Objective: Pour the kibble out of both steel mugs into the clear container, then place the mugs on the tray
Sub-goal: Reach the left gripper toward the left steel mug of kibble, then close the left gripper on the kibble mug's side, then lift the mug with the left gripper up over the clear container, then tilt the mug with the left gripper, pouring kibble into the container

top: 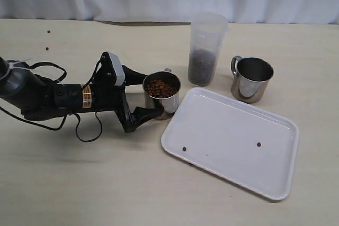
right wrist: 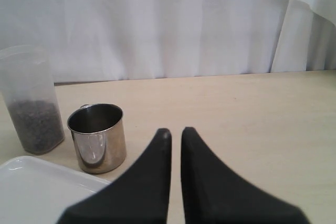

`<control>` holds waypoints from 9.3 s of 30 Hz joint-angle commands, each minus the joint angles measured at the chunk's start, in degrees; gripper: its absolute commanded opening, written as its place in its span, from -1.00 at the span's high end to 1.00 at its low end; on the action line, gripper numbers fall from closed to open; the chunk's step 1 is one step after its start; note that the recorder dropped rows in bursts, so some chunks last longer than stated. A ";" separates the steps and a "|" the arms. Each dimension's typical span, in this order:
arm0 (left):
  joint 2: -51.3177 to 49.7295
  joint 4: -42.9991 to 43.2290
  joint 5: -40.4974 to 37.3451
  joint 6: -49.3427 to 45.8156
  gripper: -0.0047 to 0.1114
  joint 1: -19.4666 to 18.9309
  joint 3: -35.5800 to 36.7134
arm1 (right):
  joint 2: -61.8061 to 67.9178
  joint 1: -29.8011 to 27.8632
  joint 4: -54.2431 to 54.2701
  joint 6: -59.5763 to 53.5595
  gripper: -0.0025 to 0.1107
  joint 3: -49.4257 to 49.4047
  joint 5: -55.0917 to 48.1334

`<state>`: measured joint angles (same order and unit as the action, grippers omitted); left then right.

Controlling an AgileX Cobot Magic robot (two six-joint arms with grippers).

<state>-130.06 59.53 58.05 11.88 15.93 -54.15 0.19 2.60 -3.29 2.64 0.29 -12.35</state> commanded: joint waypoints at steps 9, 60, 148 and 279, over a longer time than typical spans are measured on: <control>-3.09 -0.78 0.76 0.58 -0.89 4.49 -4.96 | -0.19 0.20 -0.54 -0.56 0.86 -0.29 0.09; 14.09 17.80 5.28 41.45 0.92 -6.50 -4.86 | -0.19 0.20 -0.16 -0.56 0.86 -0.29 0.09; 9.50 40.42 -81.79 31.20 0.92 26.84 -39.23 | -0.19 0.20 -0.16 -0.56 0.86 -0.29 0.09; 3.63 40.42 -97.29 -4.25 0.92 32.49 -46.22 | -0.19 0.20 -0.16 -0.56 0.86 -0.29 0.09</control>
<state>-127.01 99.12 -38.61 8.04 48.67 -99.55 0.19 2.60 -3.29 2.64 0.29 -12.35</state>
